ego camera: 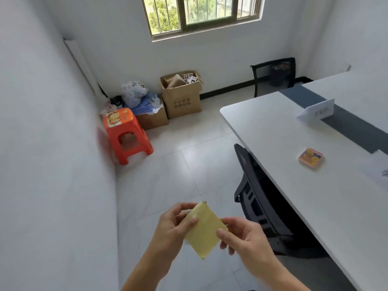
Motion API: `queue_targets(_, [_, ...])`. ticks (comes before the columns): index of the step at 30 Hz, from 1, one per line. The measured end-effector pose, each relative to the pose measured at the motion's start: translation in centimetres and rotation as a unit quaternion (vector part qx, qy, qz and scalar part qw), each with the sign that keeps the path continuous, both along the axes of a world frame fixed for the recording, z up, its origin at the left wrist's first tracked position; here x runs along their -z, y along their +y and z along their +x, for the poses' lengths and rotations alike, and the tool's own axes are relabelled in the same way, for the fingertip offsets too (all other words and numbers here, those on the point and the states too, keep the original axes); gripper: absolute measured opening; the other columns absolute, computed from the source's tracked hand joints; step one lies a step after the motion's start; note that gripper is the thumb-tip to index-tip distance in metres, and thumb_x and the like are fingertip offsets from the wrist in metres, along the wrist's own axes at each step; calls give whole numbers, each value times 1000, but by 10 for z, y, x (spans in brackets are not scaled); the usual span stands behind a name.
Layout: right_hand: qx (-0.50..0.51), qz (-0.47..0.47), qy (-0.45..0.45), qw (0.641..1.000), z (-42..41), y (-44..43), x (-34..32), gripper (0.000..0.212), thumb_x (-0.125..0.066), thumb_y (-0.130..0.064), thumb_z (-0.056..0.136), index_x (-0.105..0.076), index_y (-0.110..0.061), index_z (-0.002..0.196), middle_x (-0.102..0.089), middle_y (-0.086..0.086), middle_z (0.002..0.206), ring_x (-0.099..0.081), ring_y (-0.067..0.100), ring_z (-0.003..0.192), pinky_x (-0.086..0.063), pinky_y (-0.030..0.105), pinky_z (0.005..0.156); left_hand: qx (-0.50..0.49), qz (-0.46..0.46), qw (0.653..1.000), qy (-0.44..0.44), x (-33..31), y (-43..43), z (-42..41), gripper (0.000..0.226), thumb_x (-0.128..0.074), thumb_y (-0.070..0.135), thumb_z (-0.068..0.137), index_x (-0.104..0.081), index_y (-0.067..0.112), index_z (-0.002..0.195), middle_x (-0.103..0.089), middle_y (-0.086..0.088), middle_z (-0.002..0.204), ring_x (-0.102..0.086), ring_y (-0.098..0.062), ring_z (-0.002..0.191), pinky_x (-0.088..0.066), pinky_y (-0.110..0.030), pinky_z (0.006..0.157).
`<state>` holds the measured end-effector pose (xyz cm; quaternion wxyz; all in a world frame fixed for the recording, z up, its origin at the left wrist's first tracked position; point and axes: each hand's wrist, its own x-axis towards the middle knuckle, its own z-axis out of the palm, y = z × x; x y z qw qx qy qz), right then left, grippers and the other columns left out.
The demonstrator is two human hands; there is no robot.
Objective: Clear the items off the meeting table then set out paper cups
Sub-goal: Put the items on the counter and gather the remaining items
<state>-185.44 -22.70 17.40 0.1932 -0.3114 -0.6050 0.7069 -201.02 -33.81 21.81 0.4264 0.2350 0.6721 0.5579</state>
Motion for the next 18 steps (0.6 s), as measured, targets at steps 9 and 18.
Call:
queue_targets(9, [26,-14,-6,1000,-114,84,23,11,-72,-6,84,-73,-9,94,-71,6,67,-63,16,58,-47,23,50,17,-13,1000,-5,26,72,-108,18,-72,26,78,-71,16,94,-69,-4,73,-64,-17,63,-52,-31,58])
queue_targets(18, [37,-8,14,999,-255,205,13,10,-68,-3,86,-71,-7,94,-72,7,69,-64,15,60,-49,23,52,-29,-14,998,-62,10,191,-251,32,-51,27,96,-72,4,88,-65,-9,71,-63,-22,66,-53,-34,60])
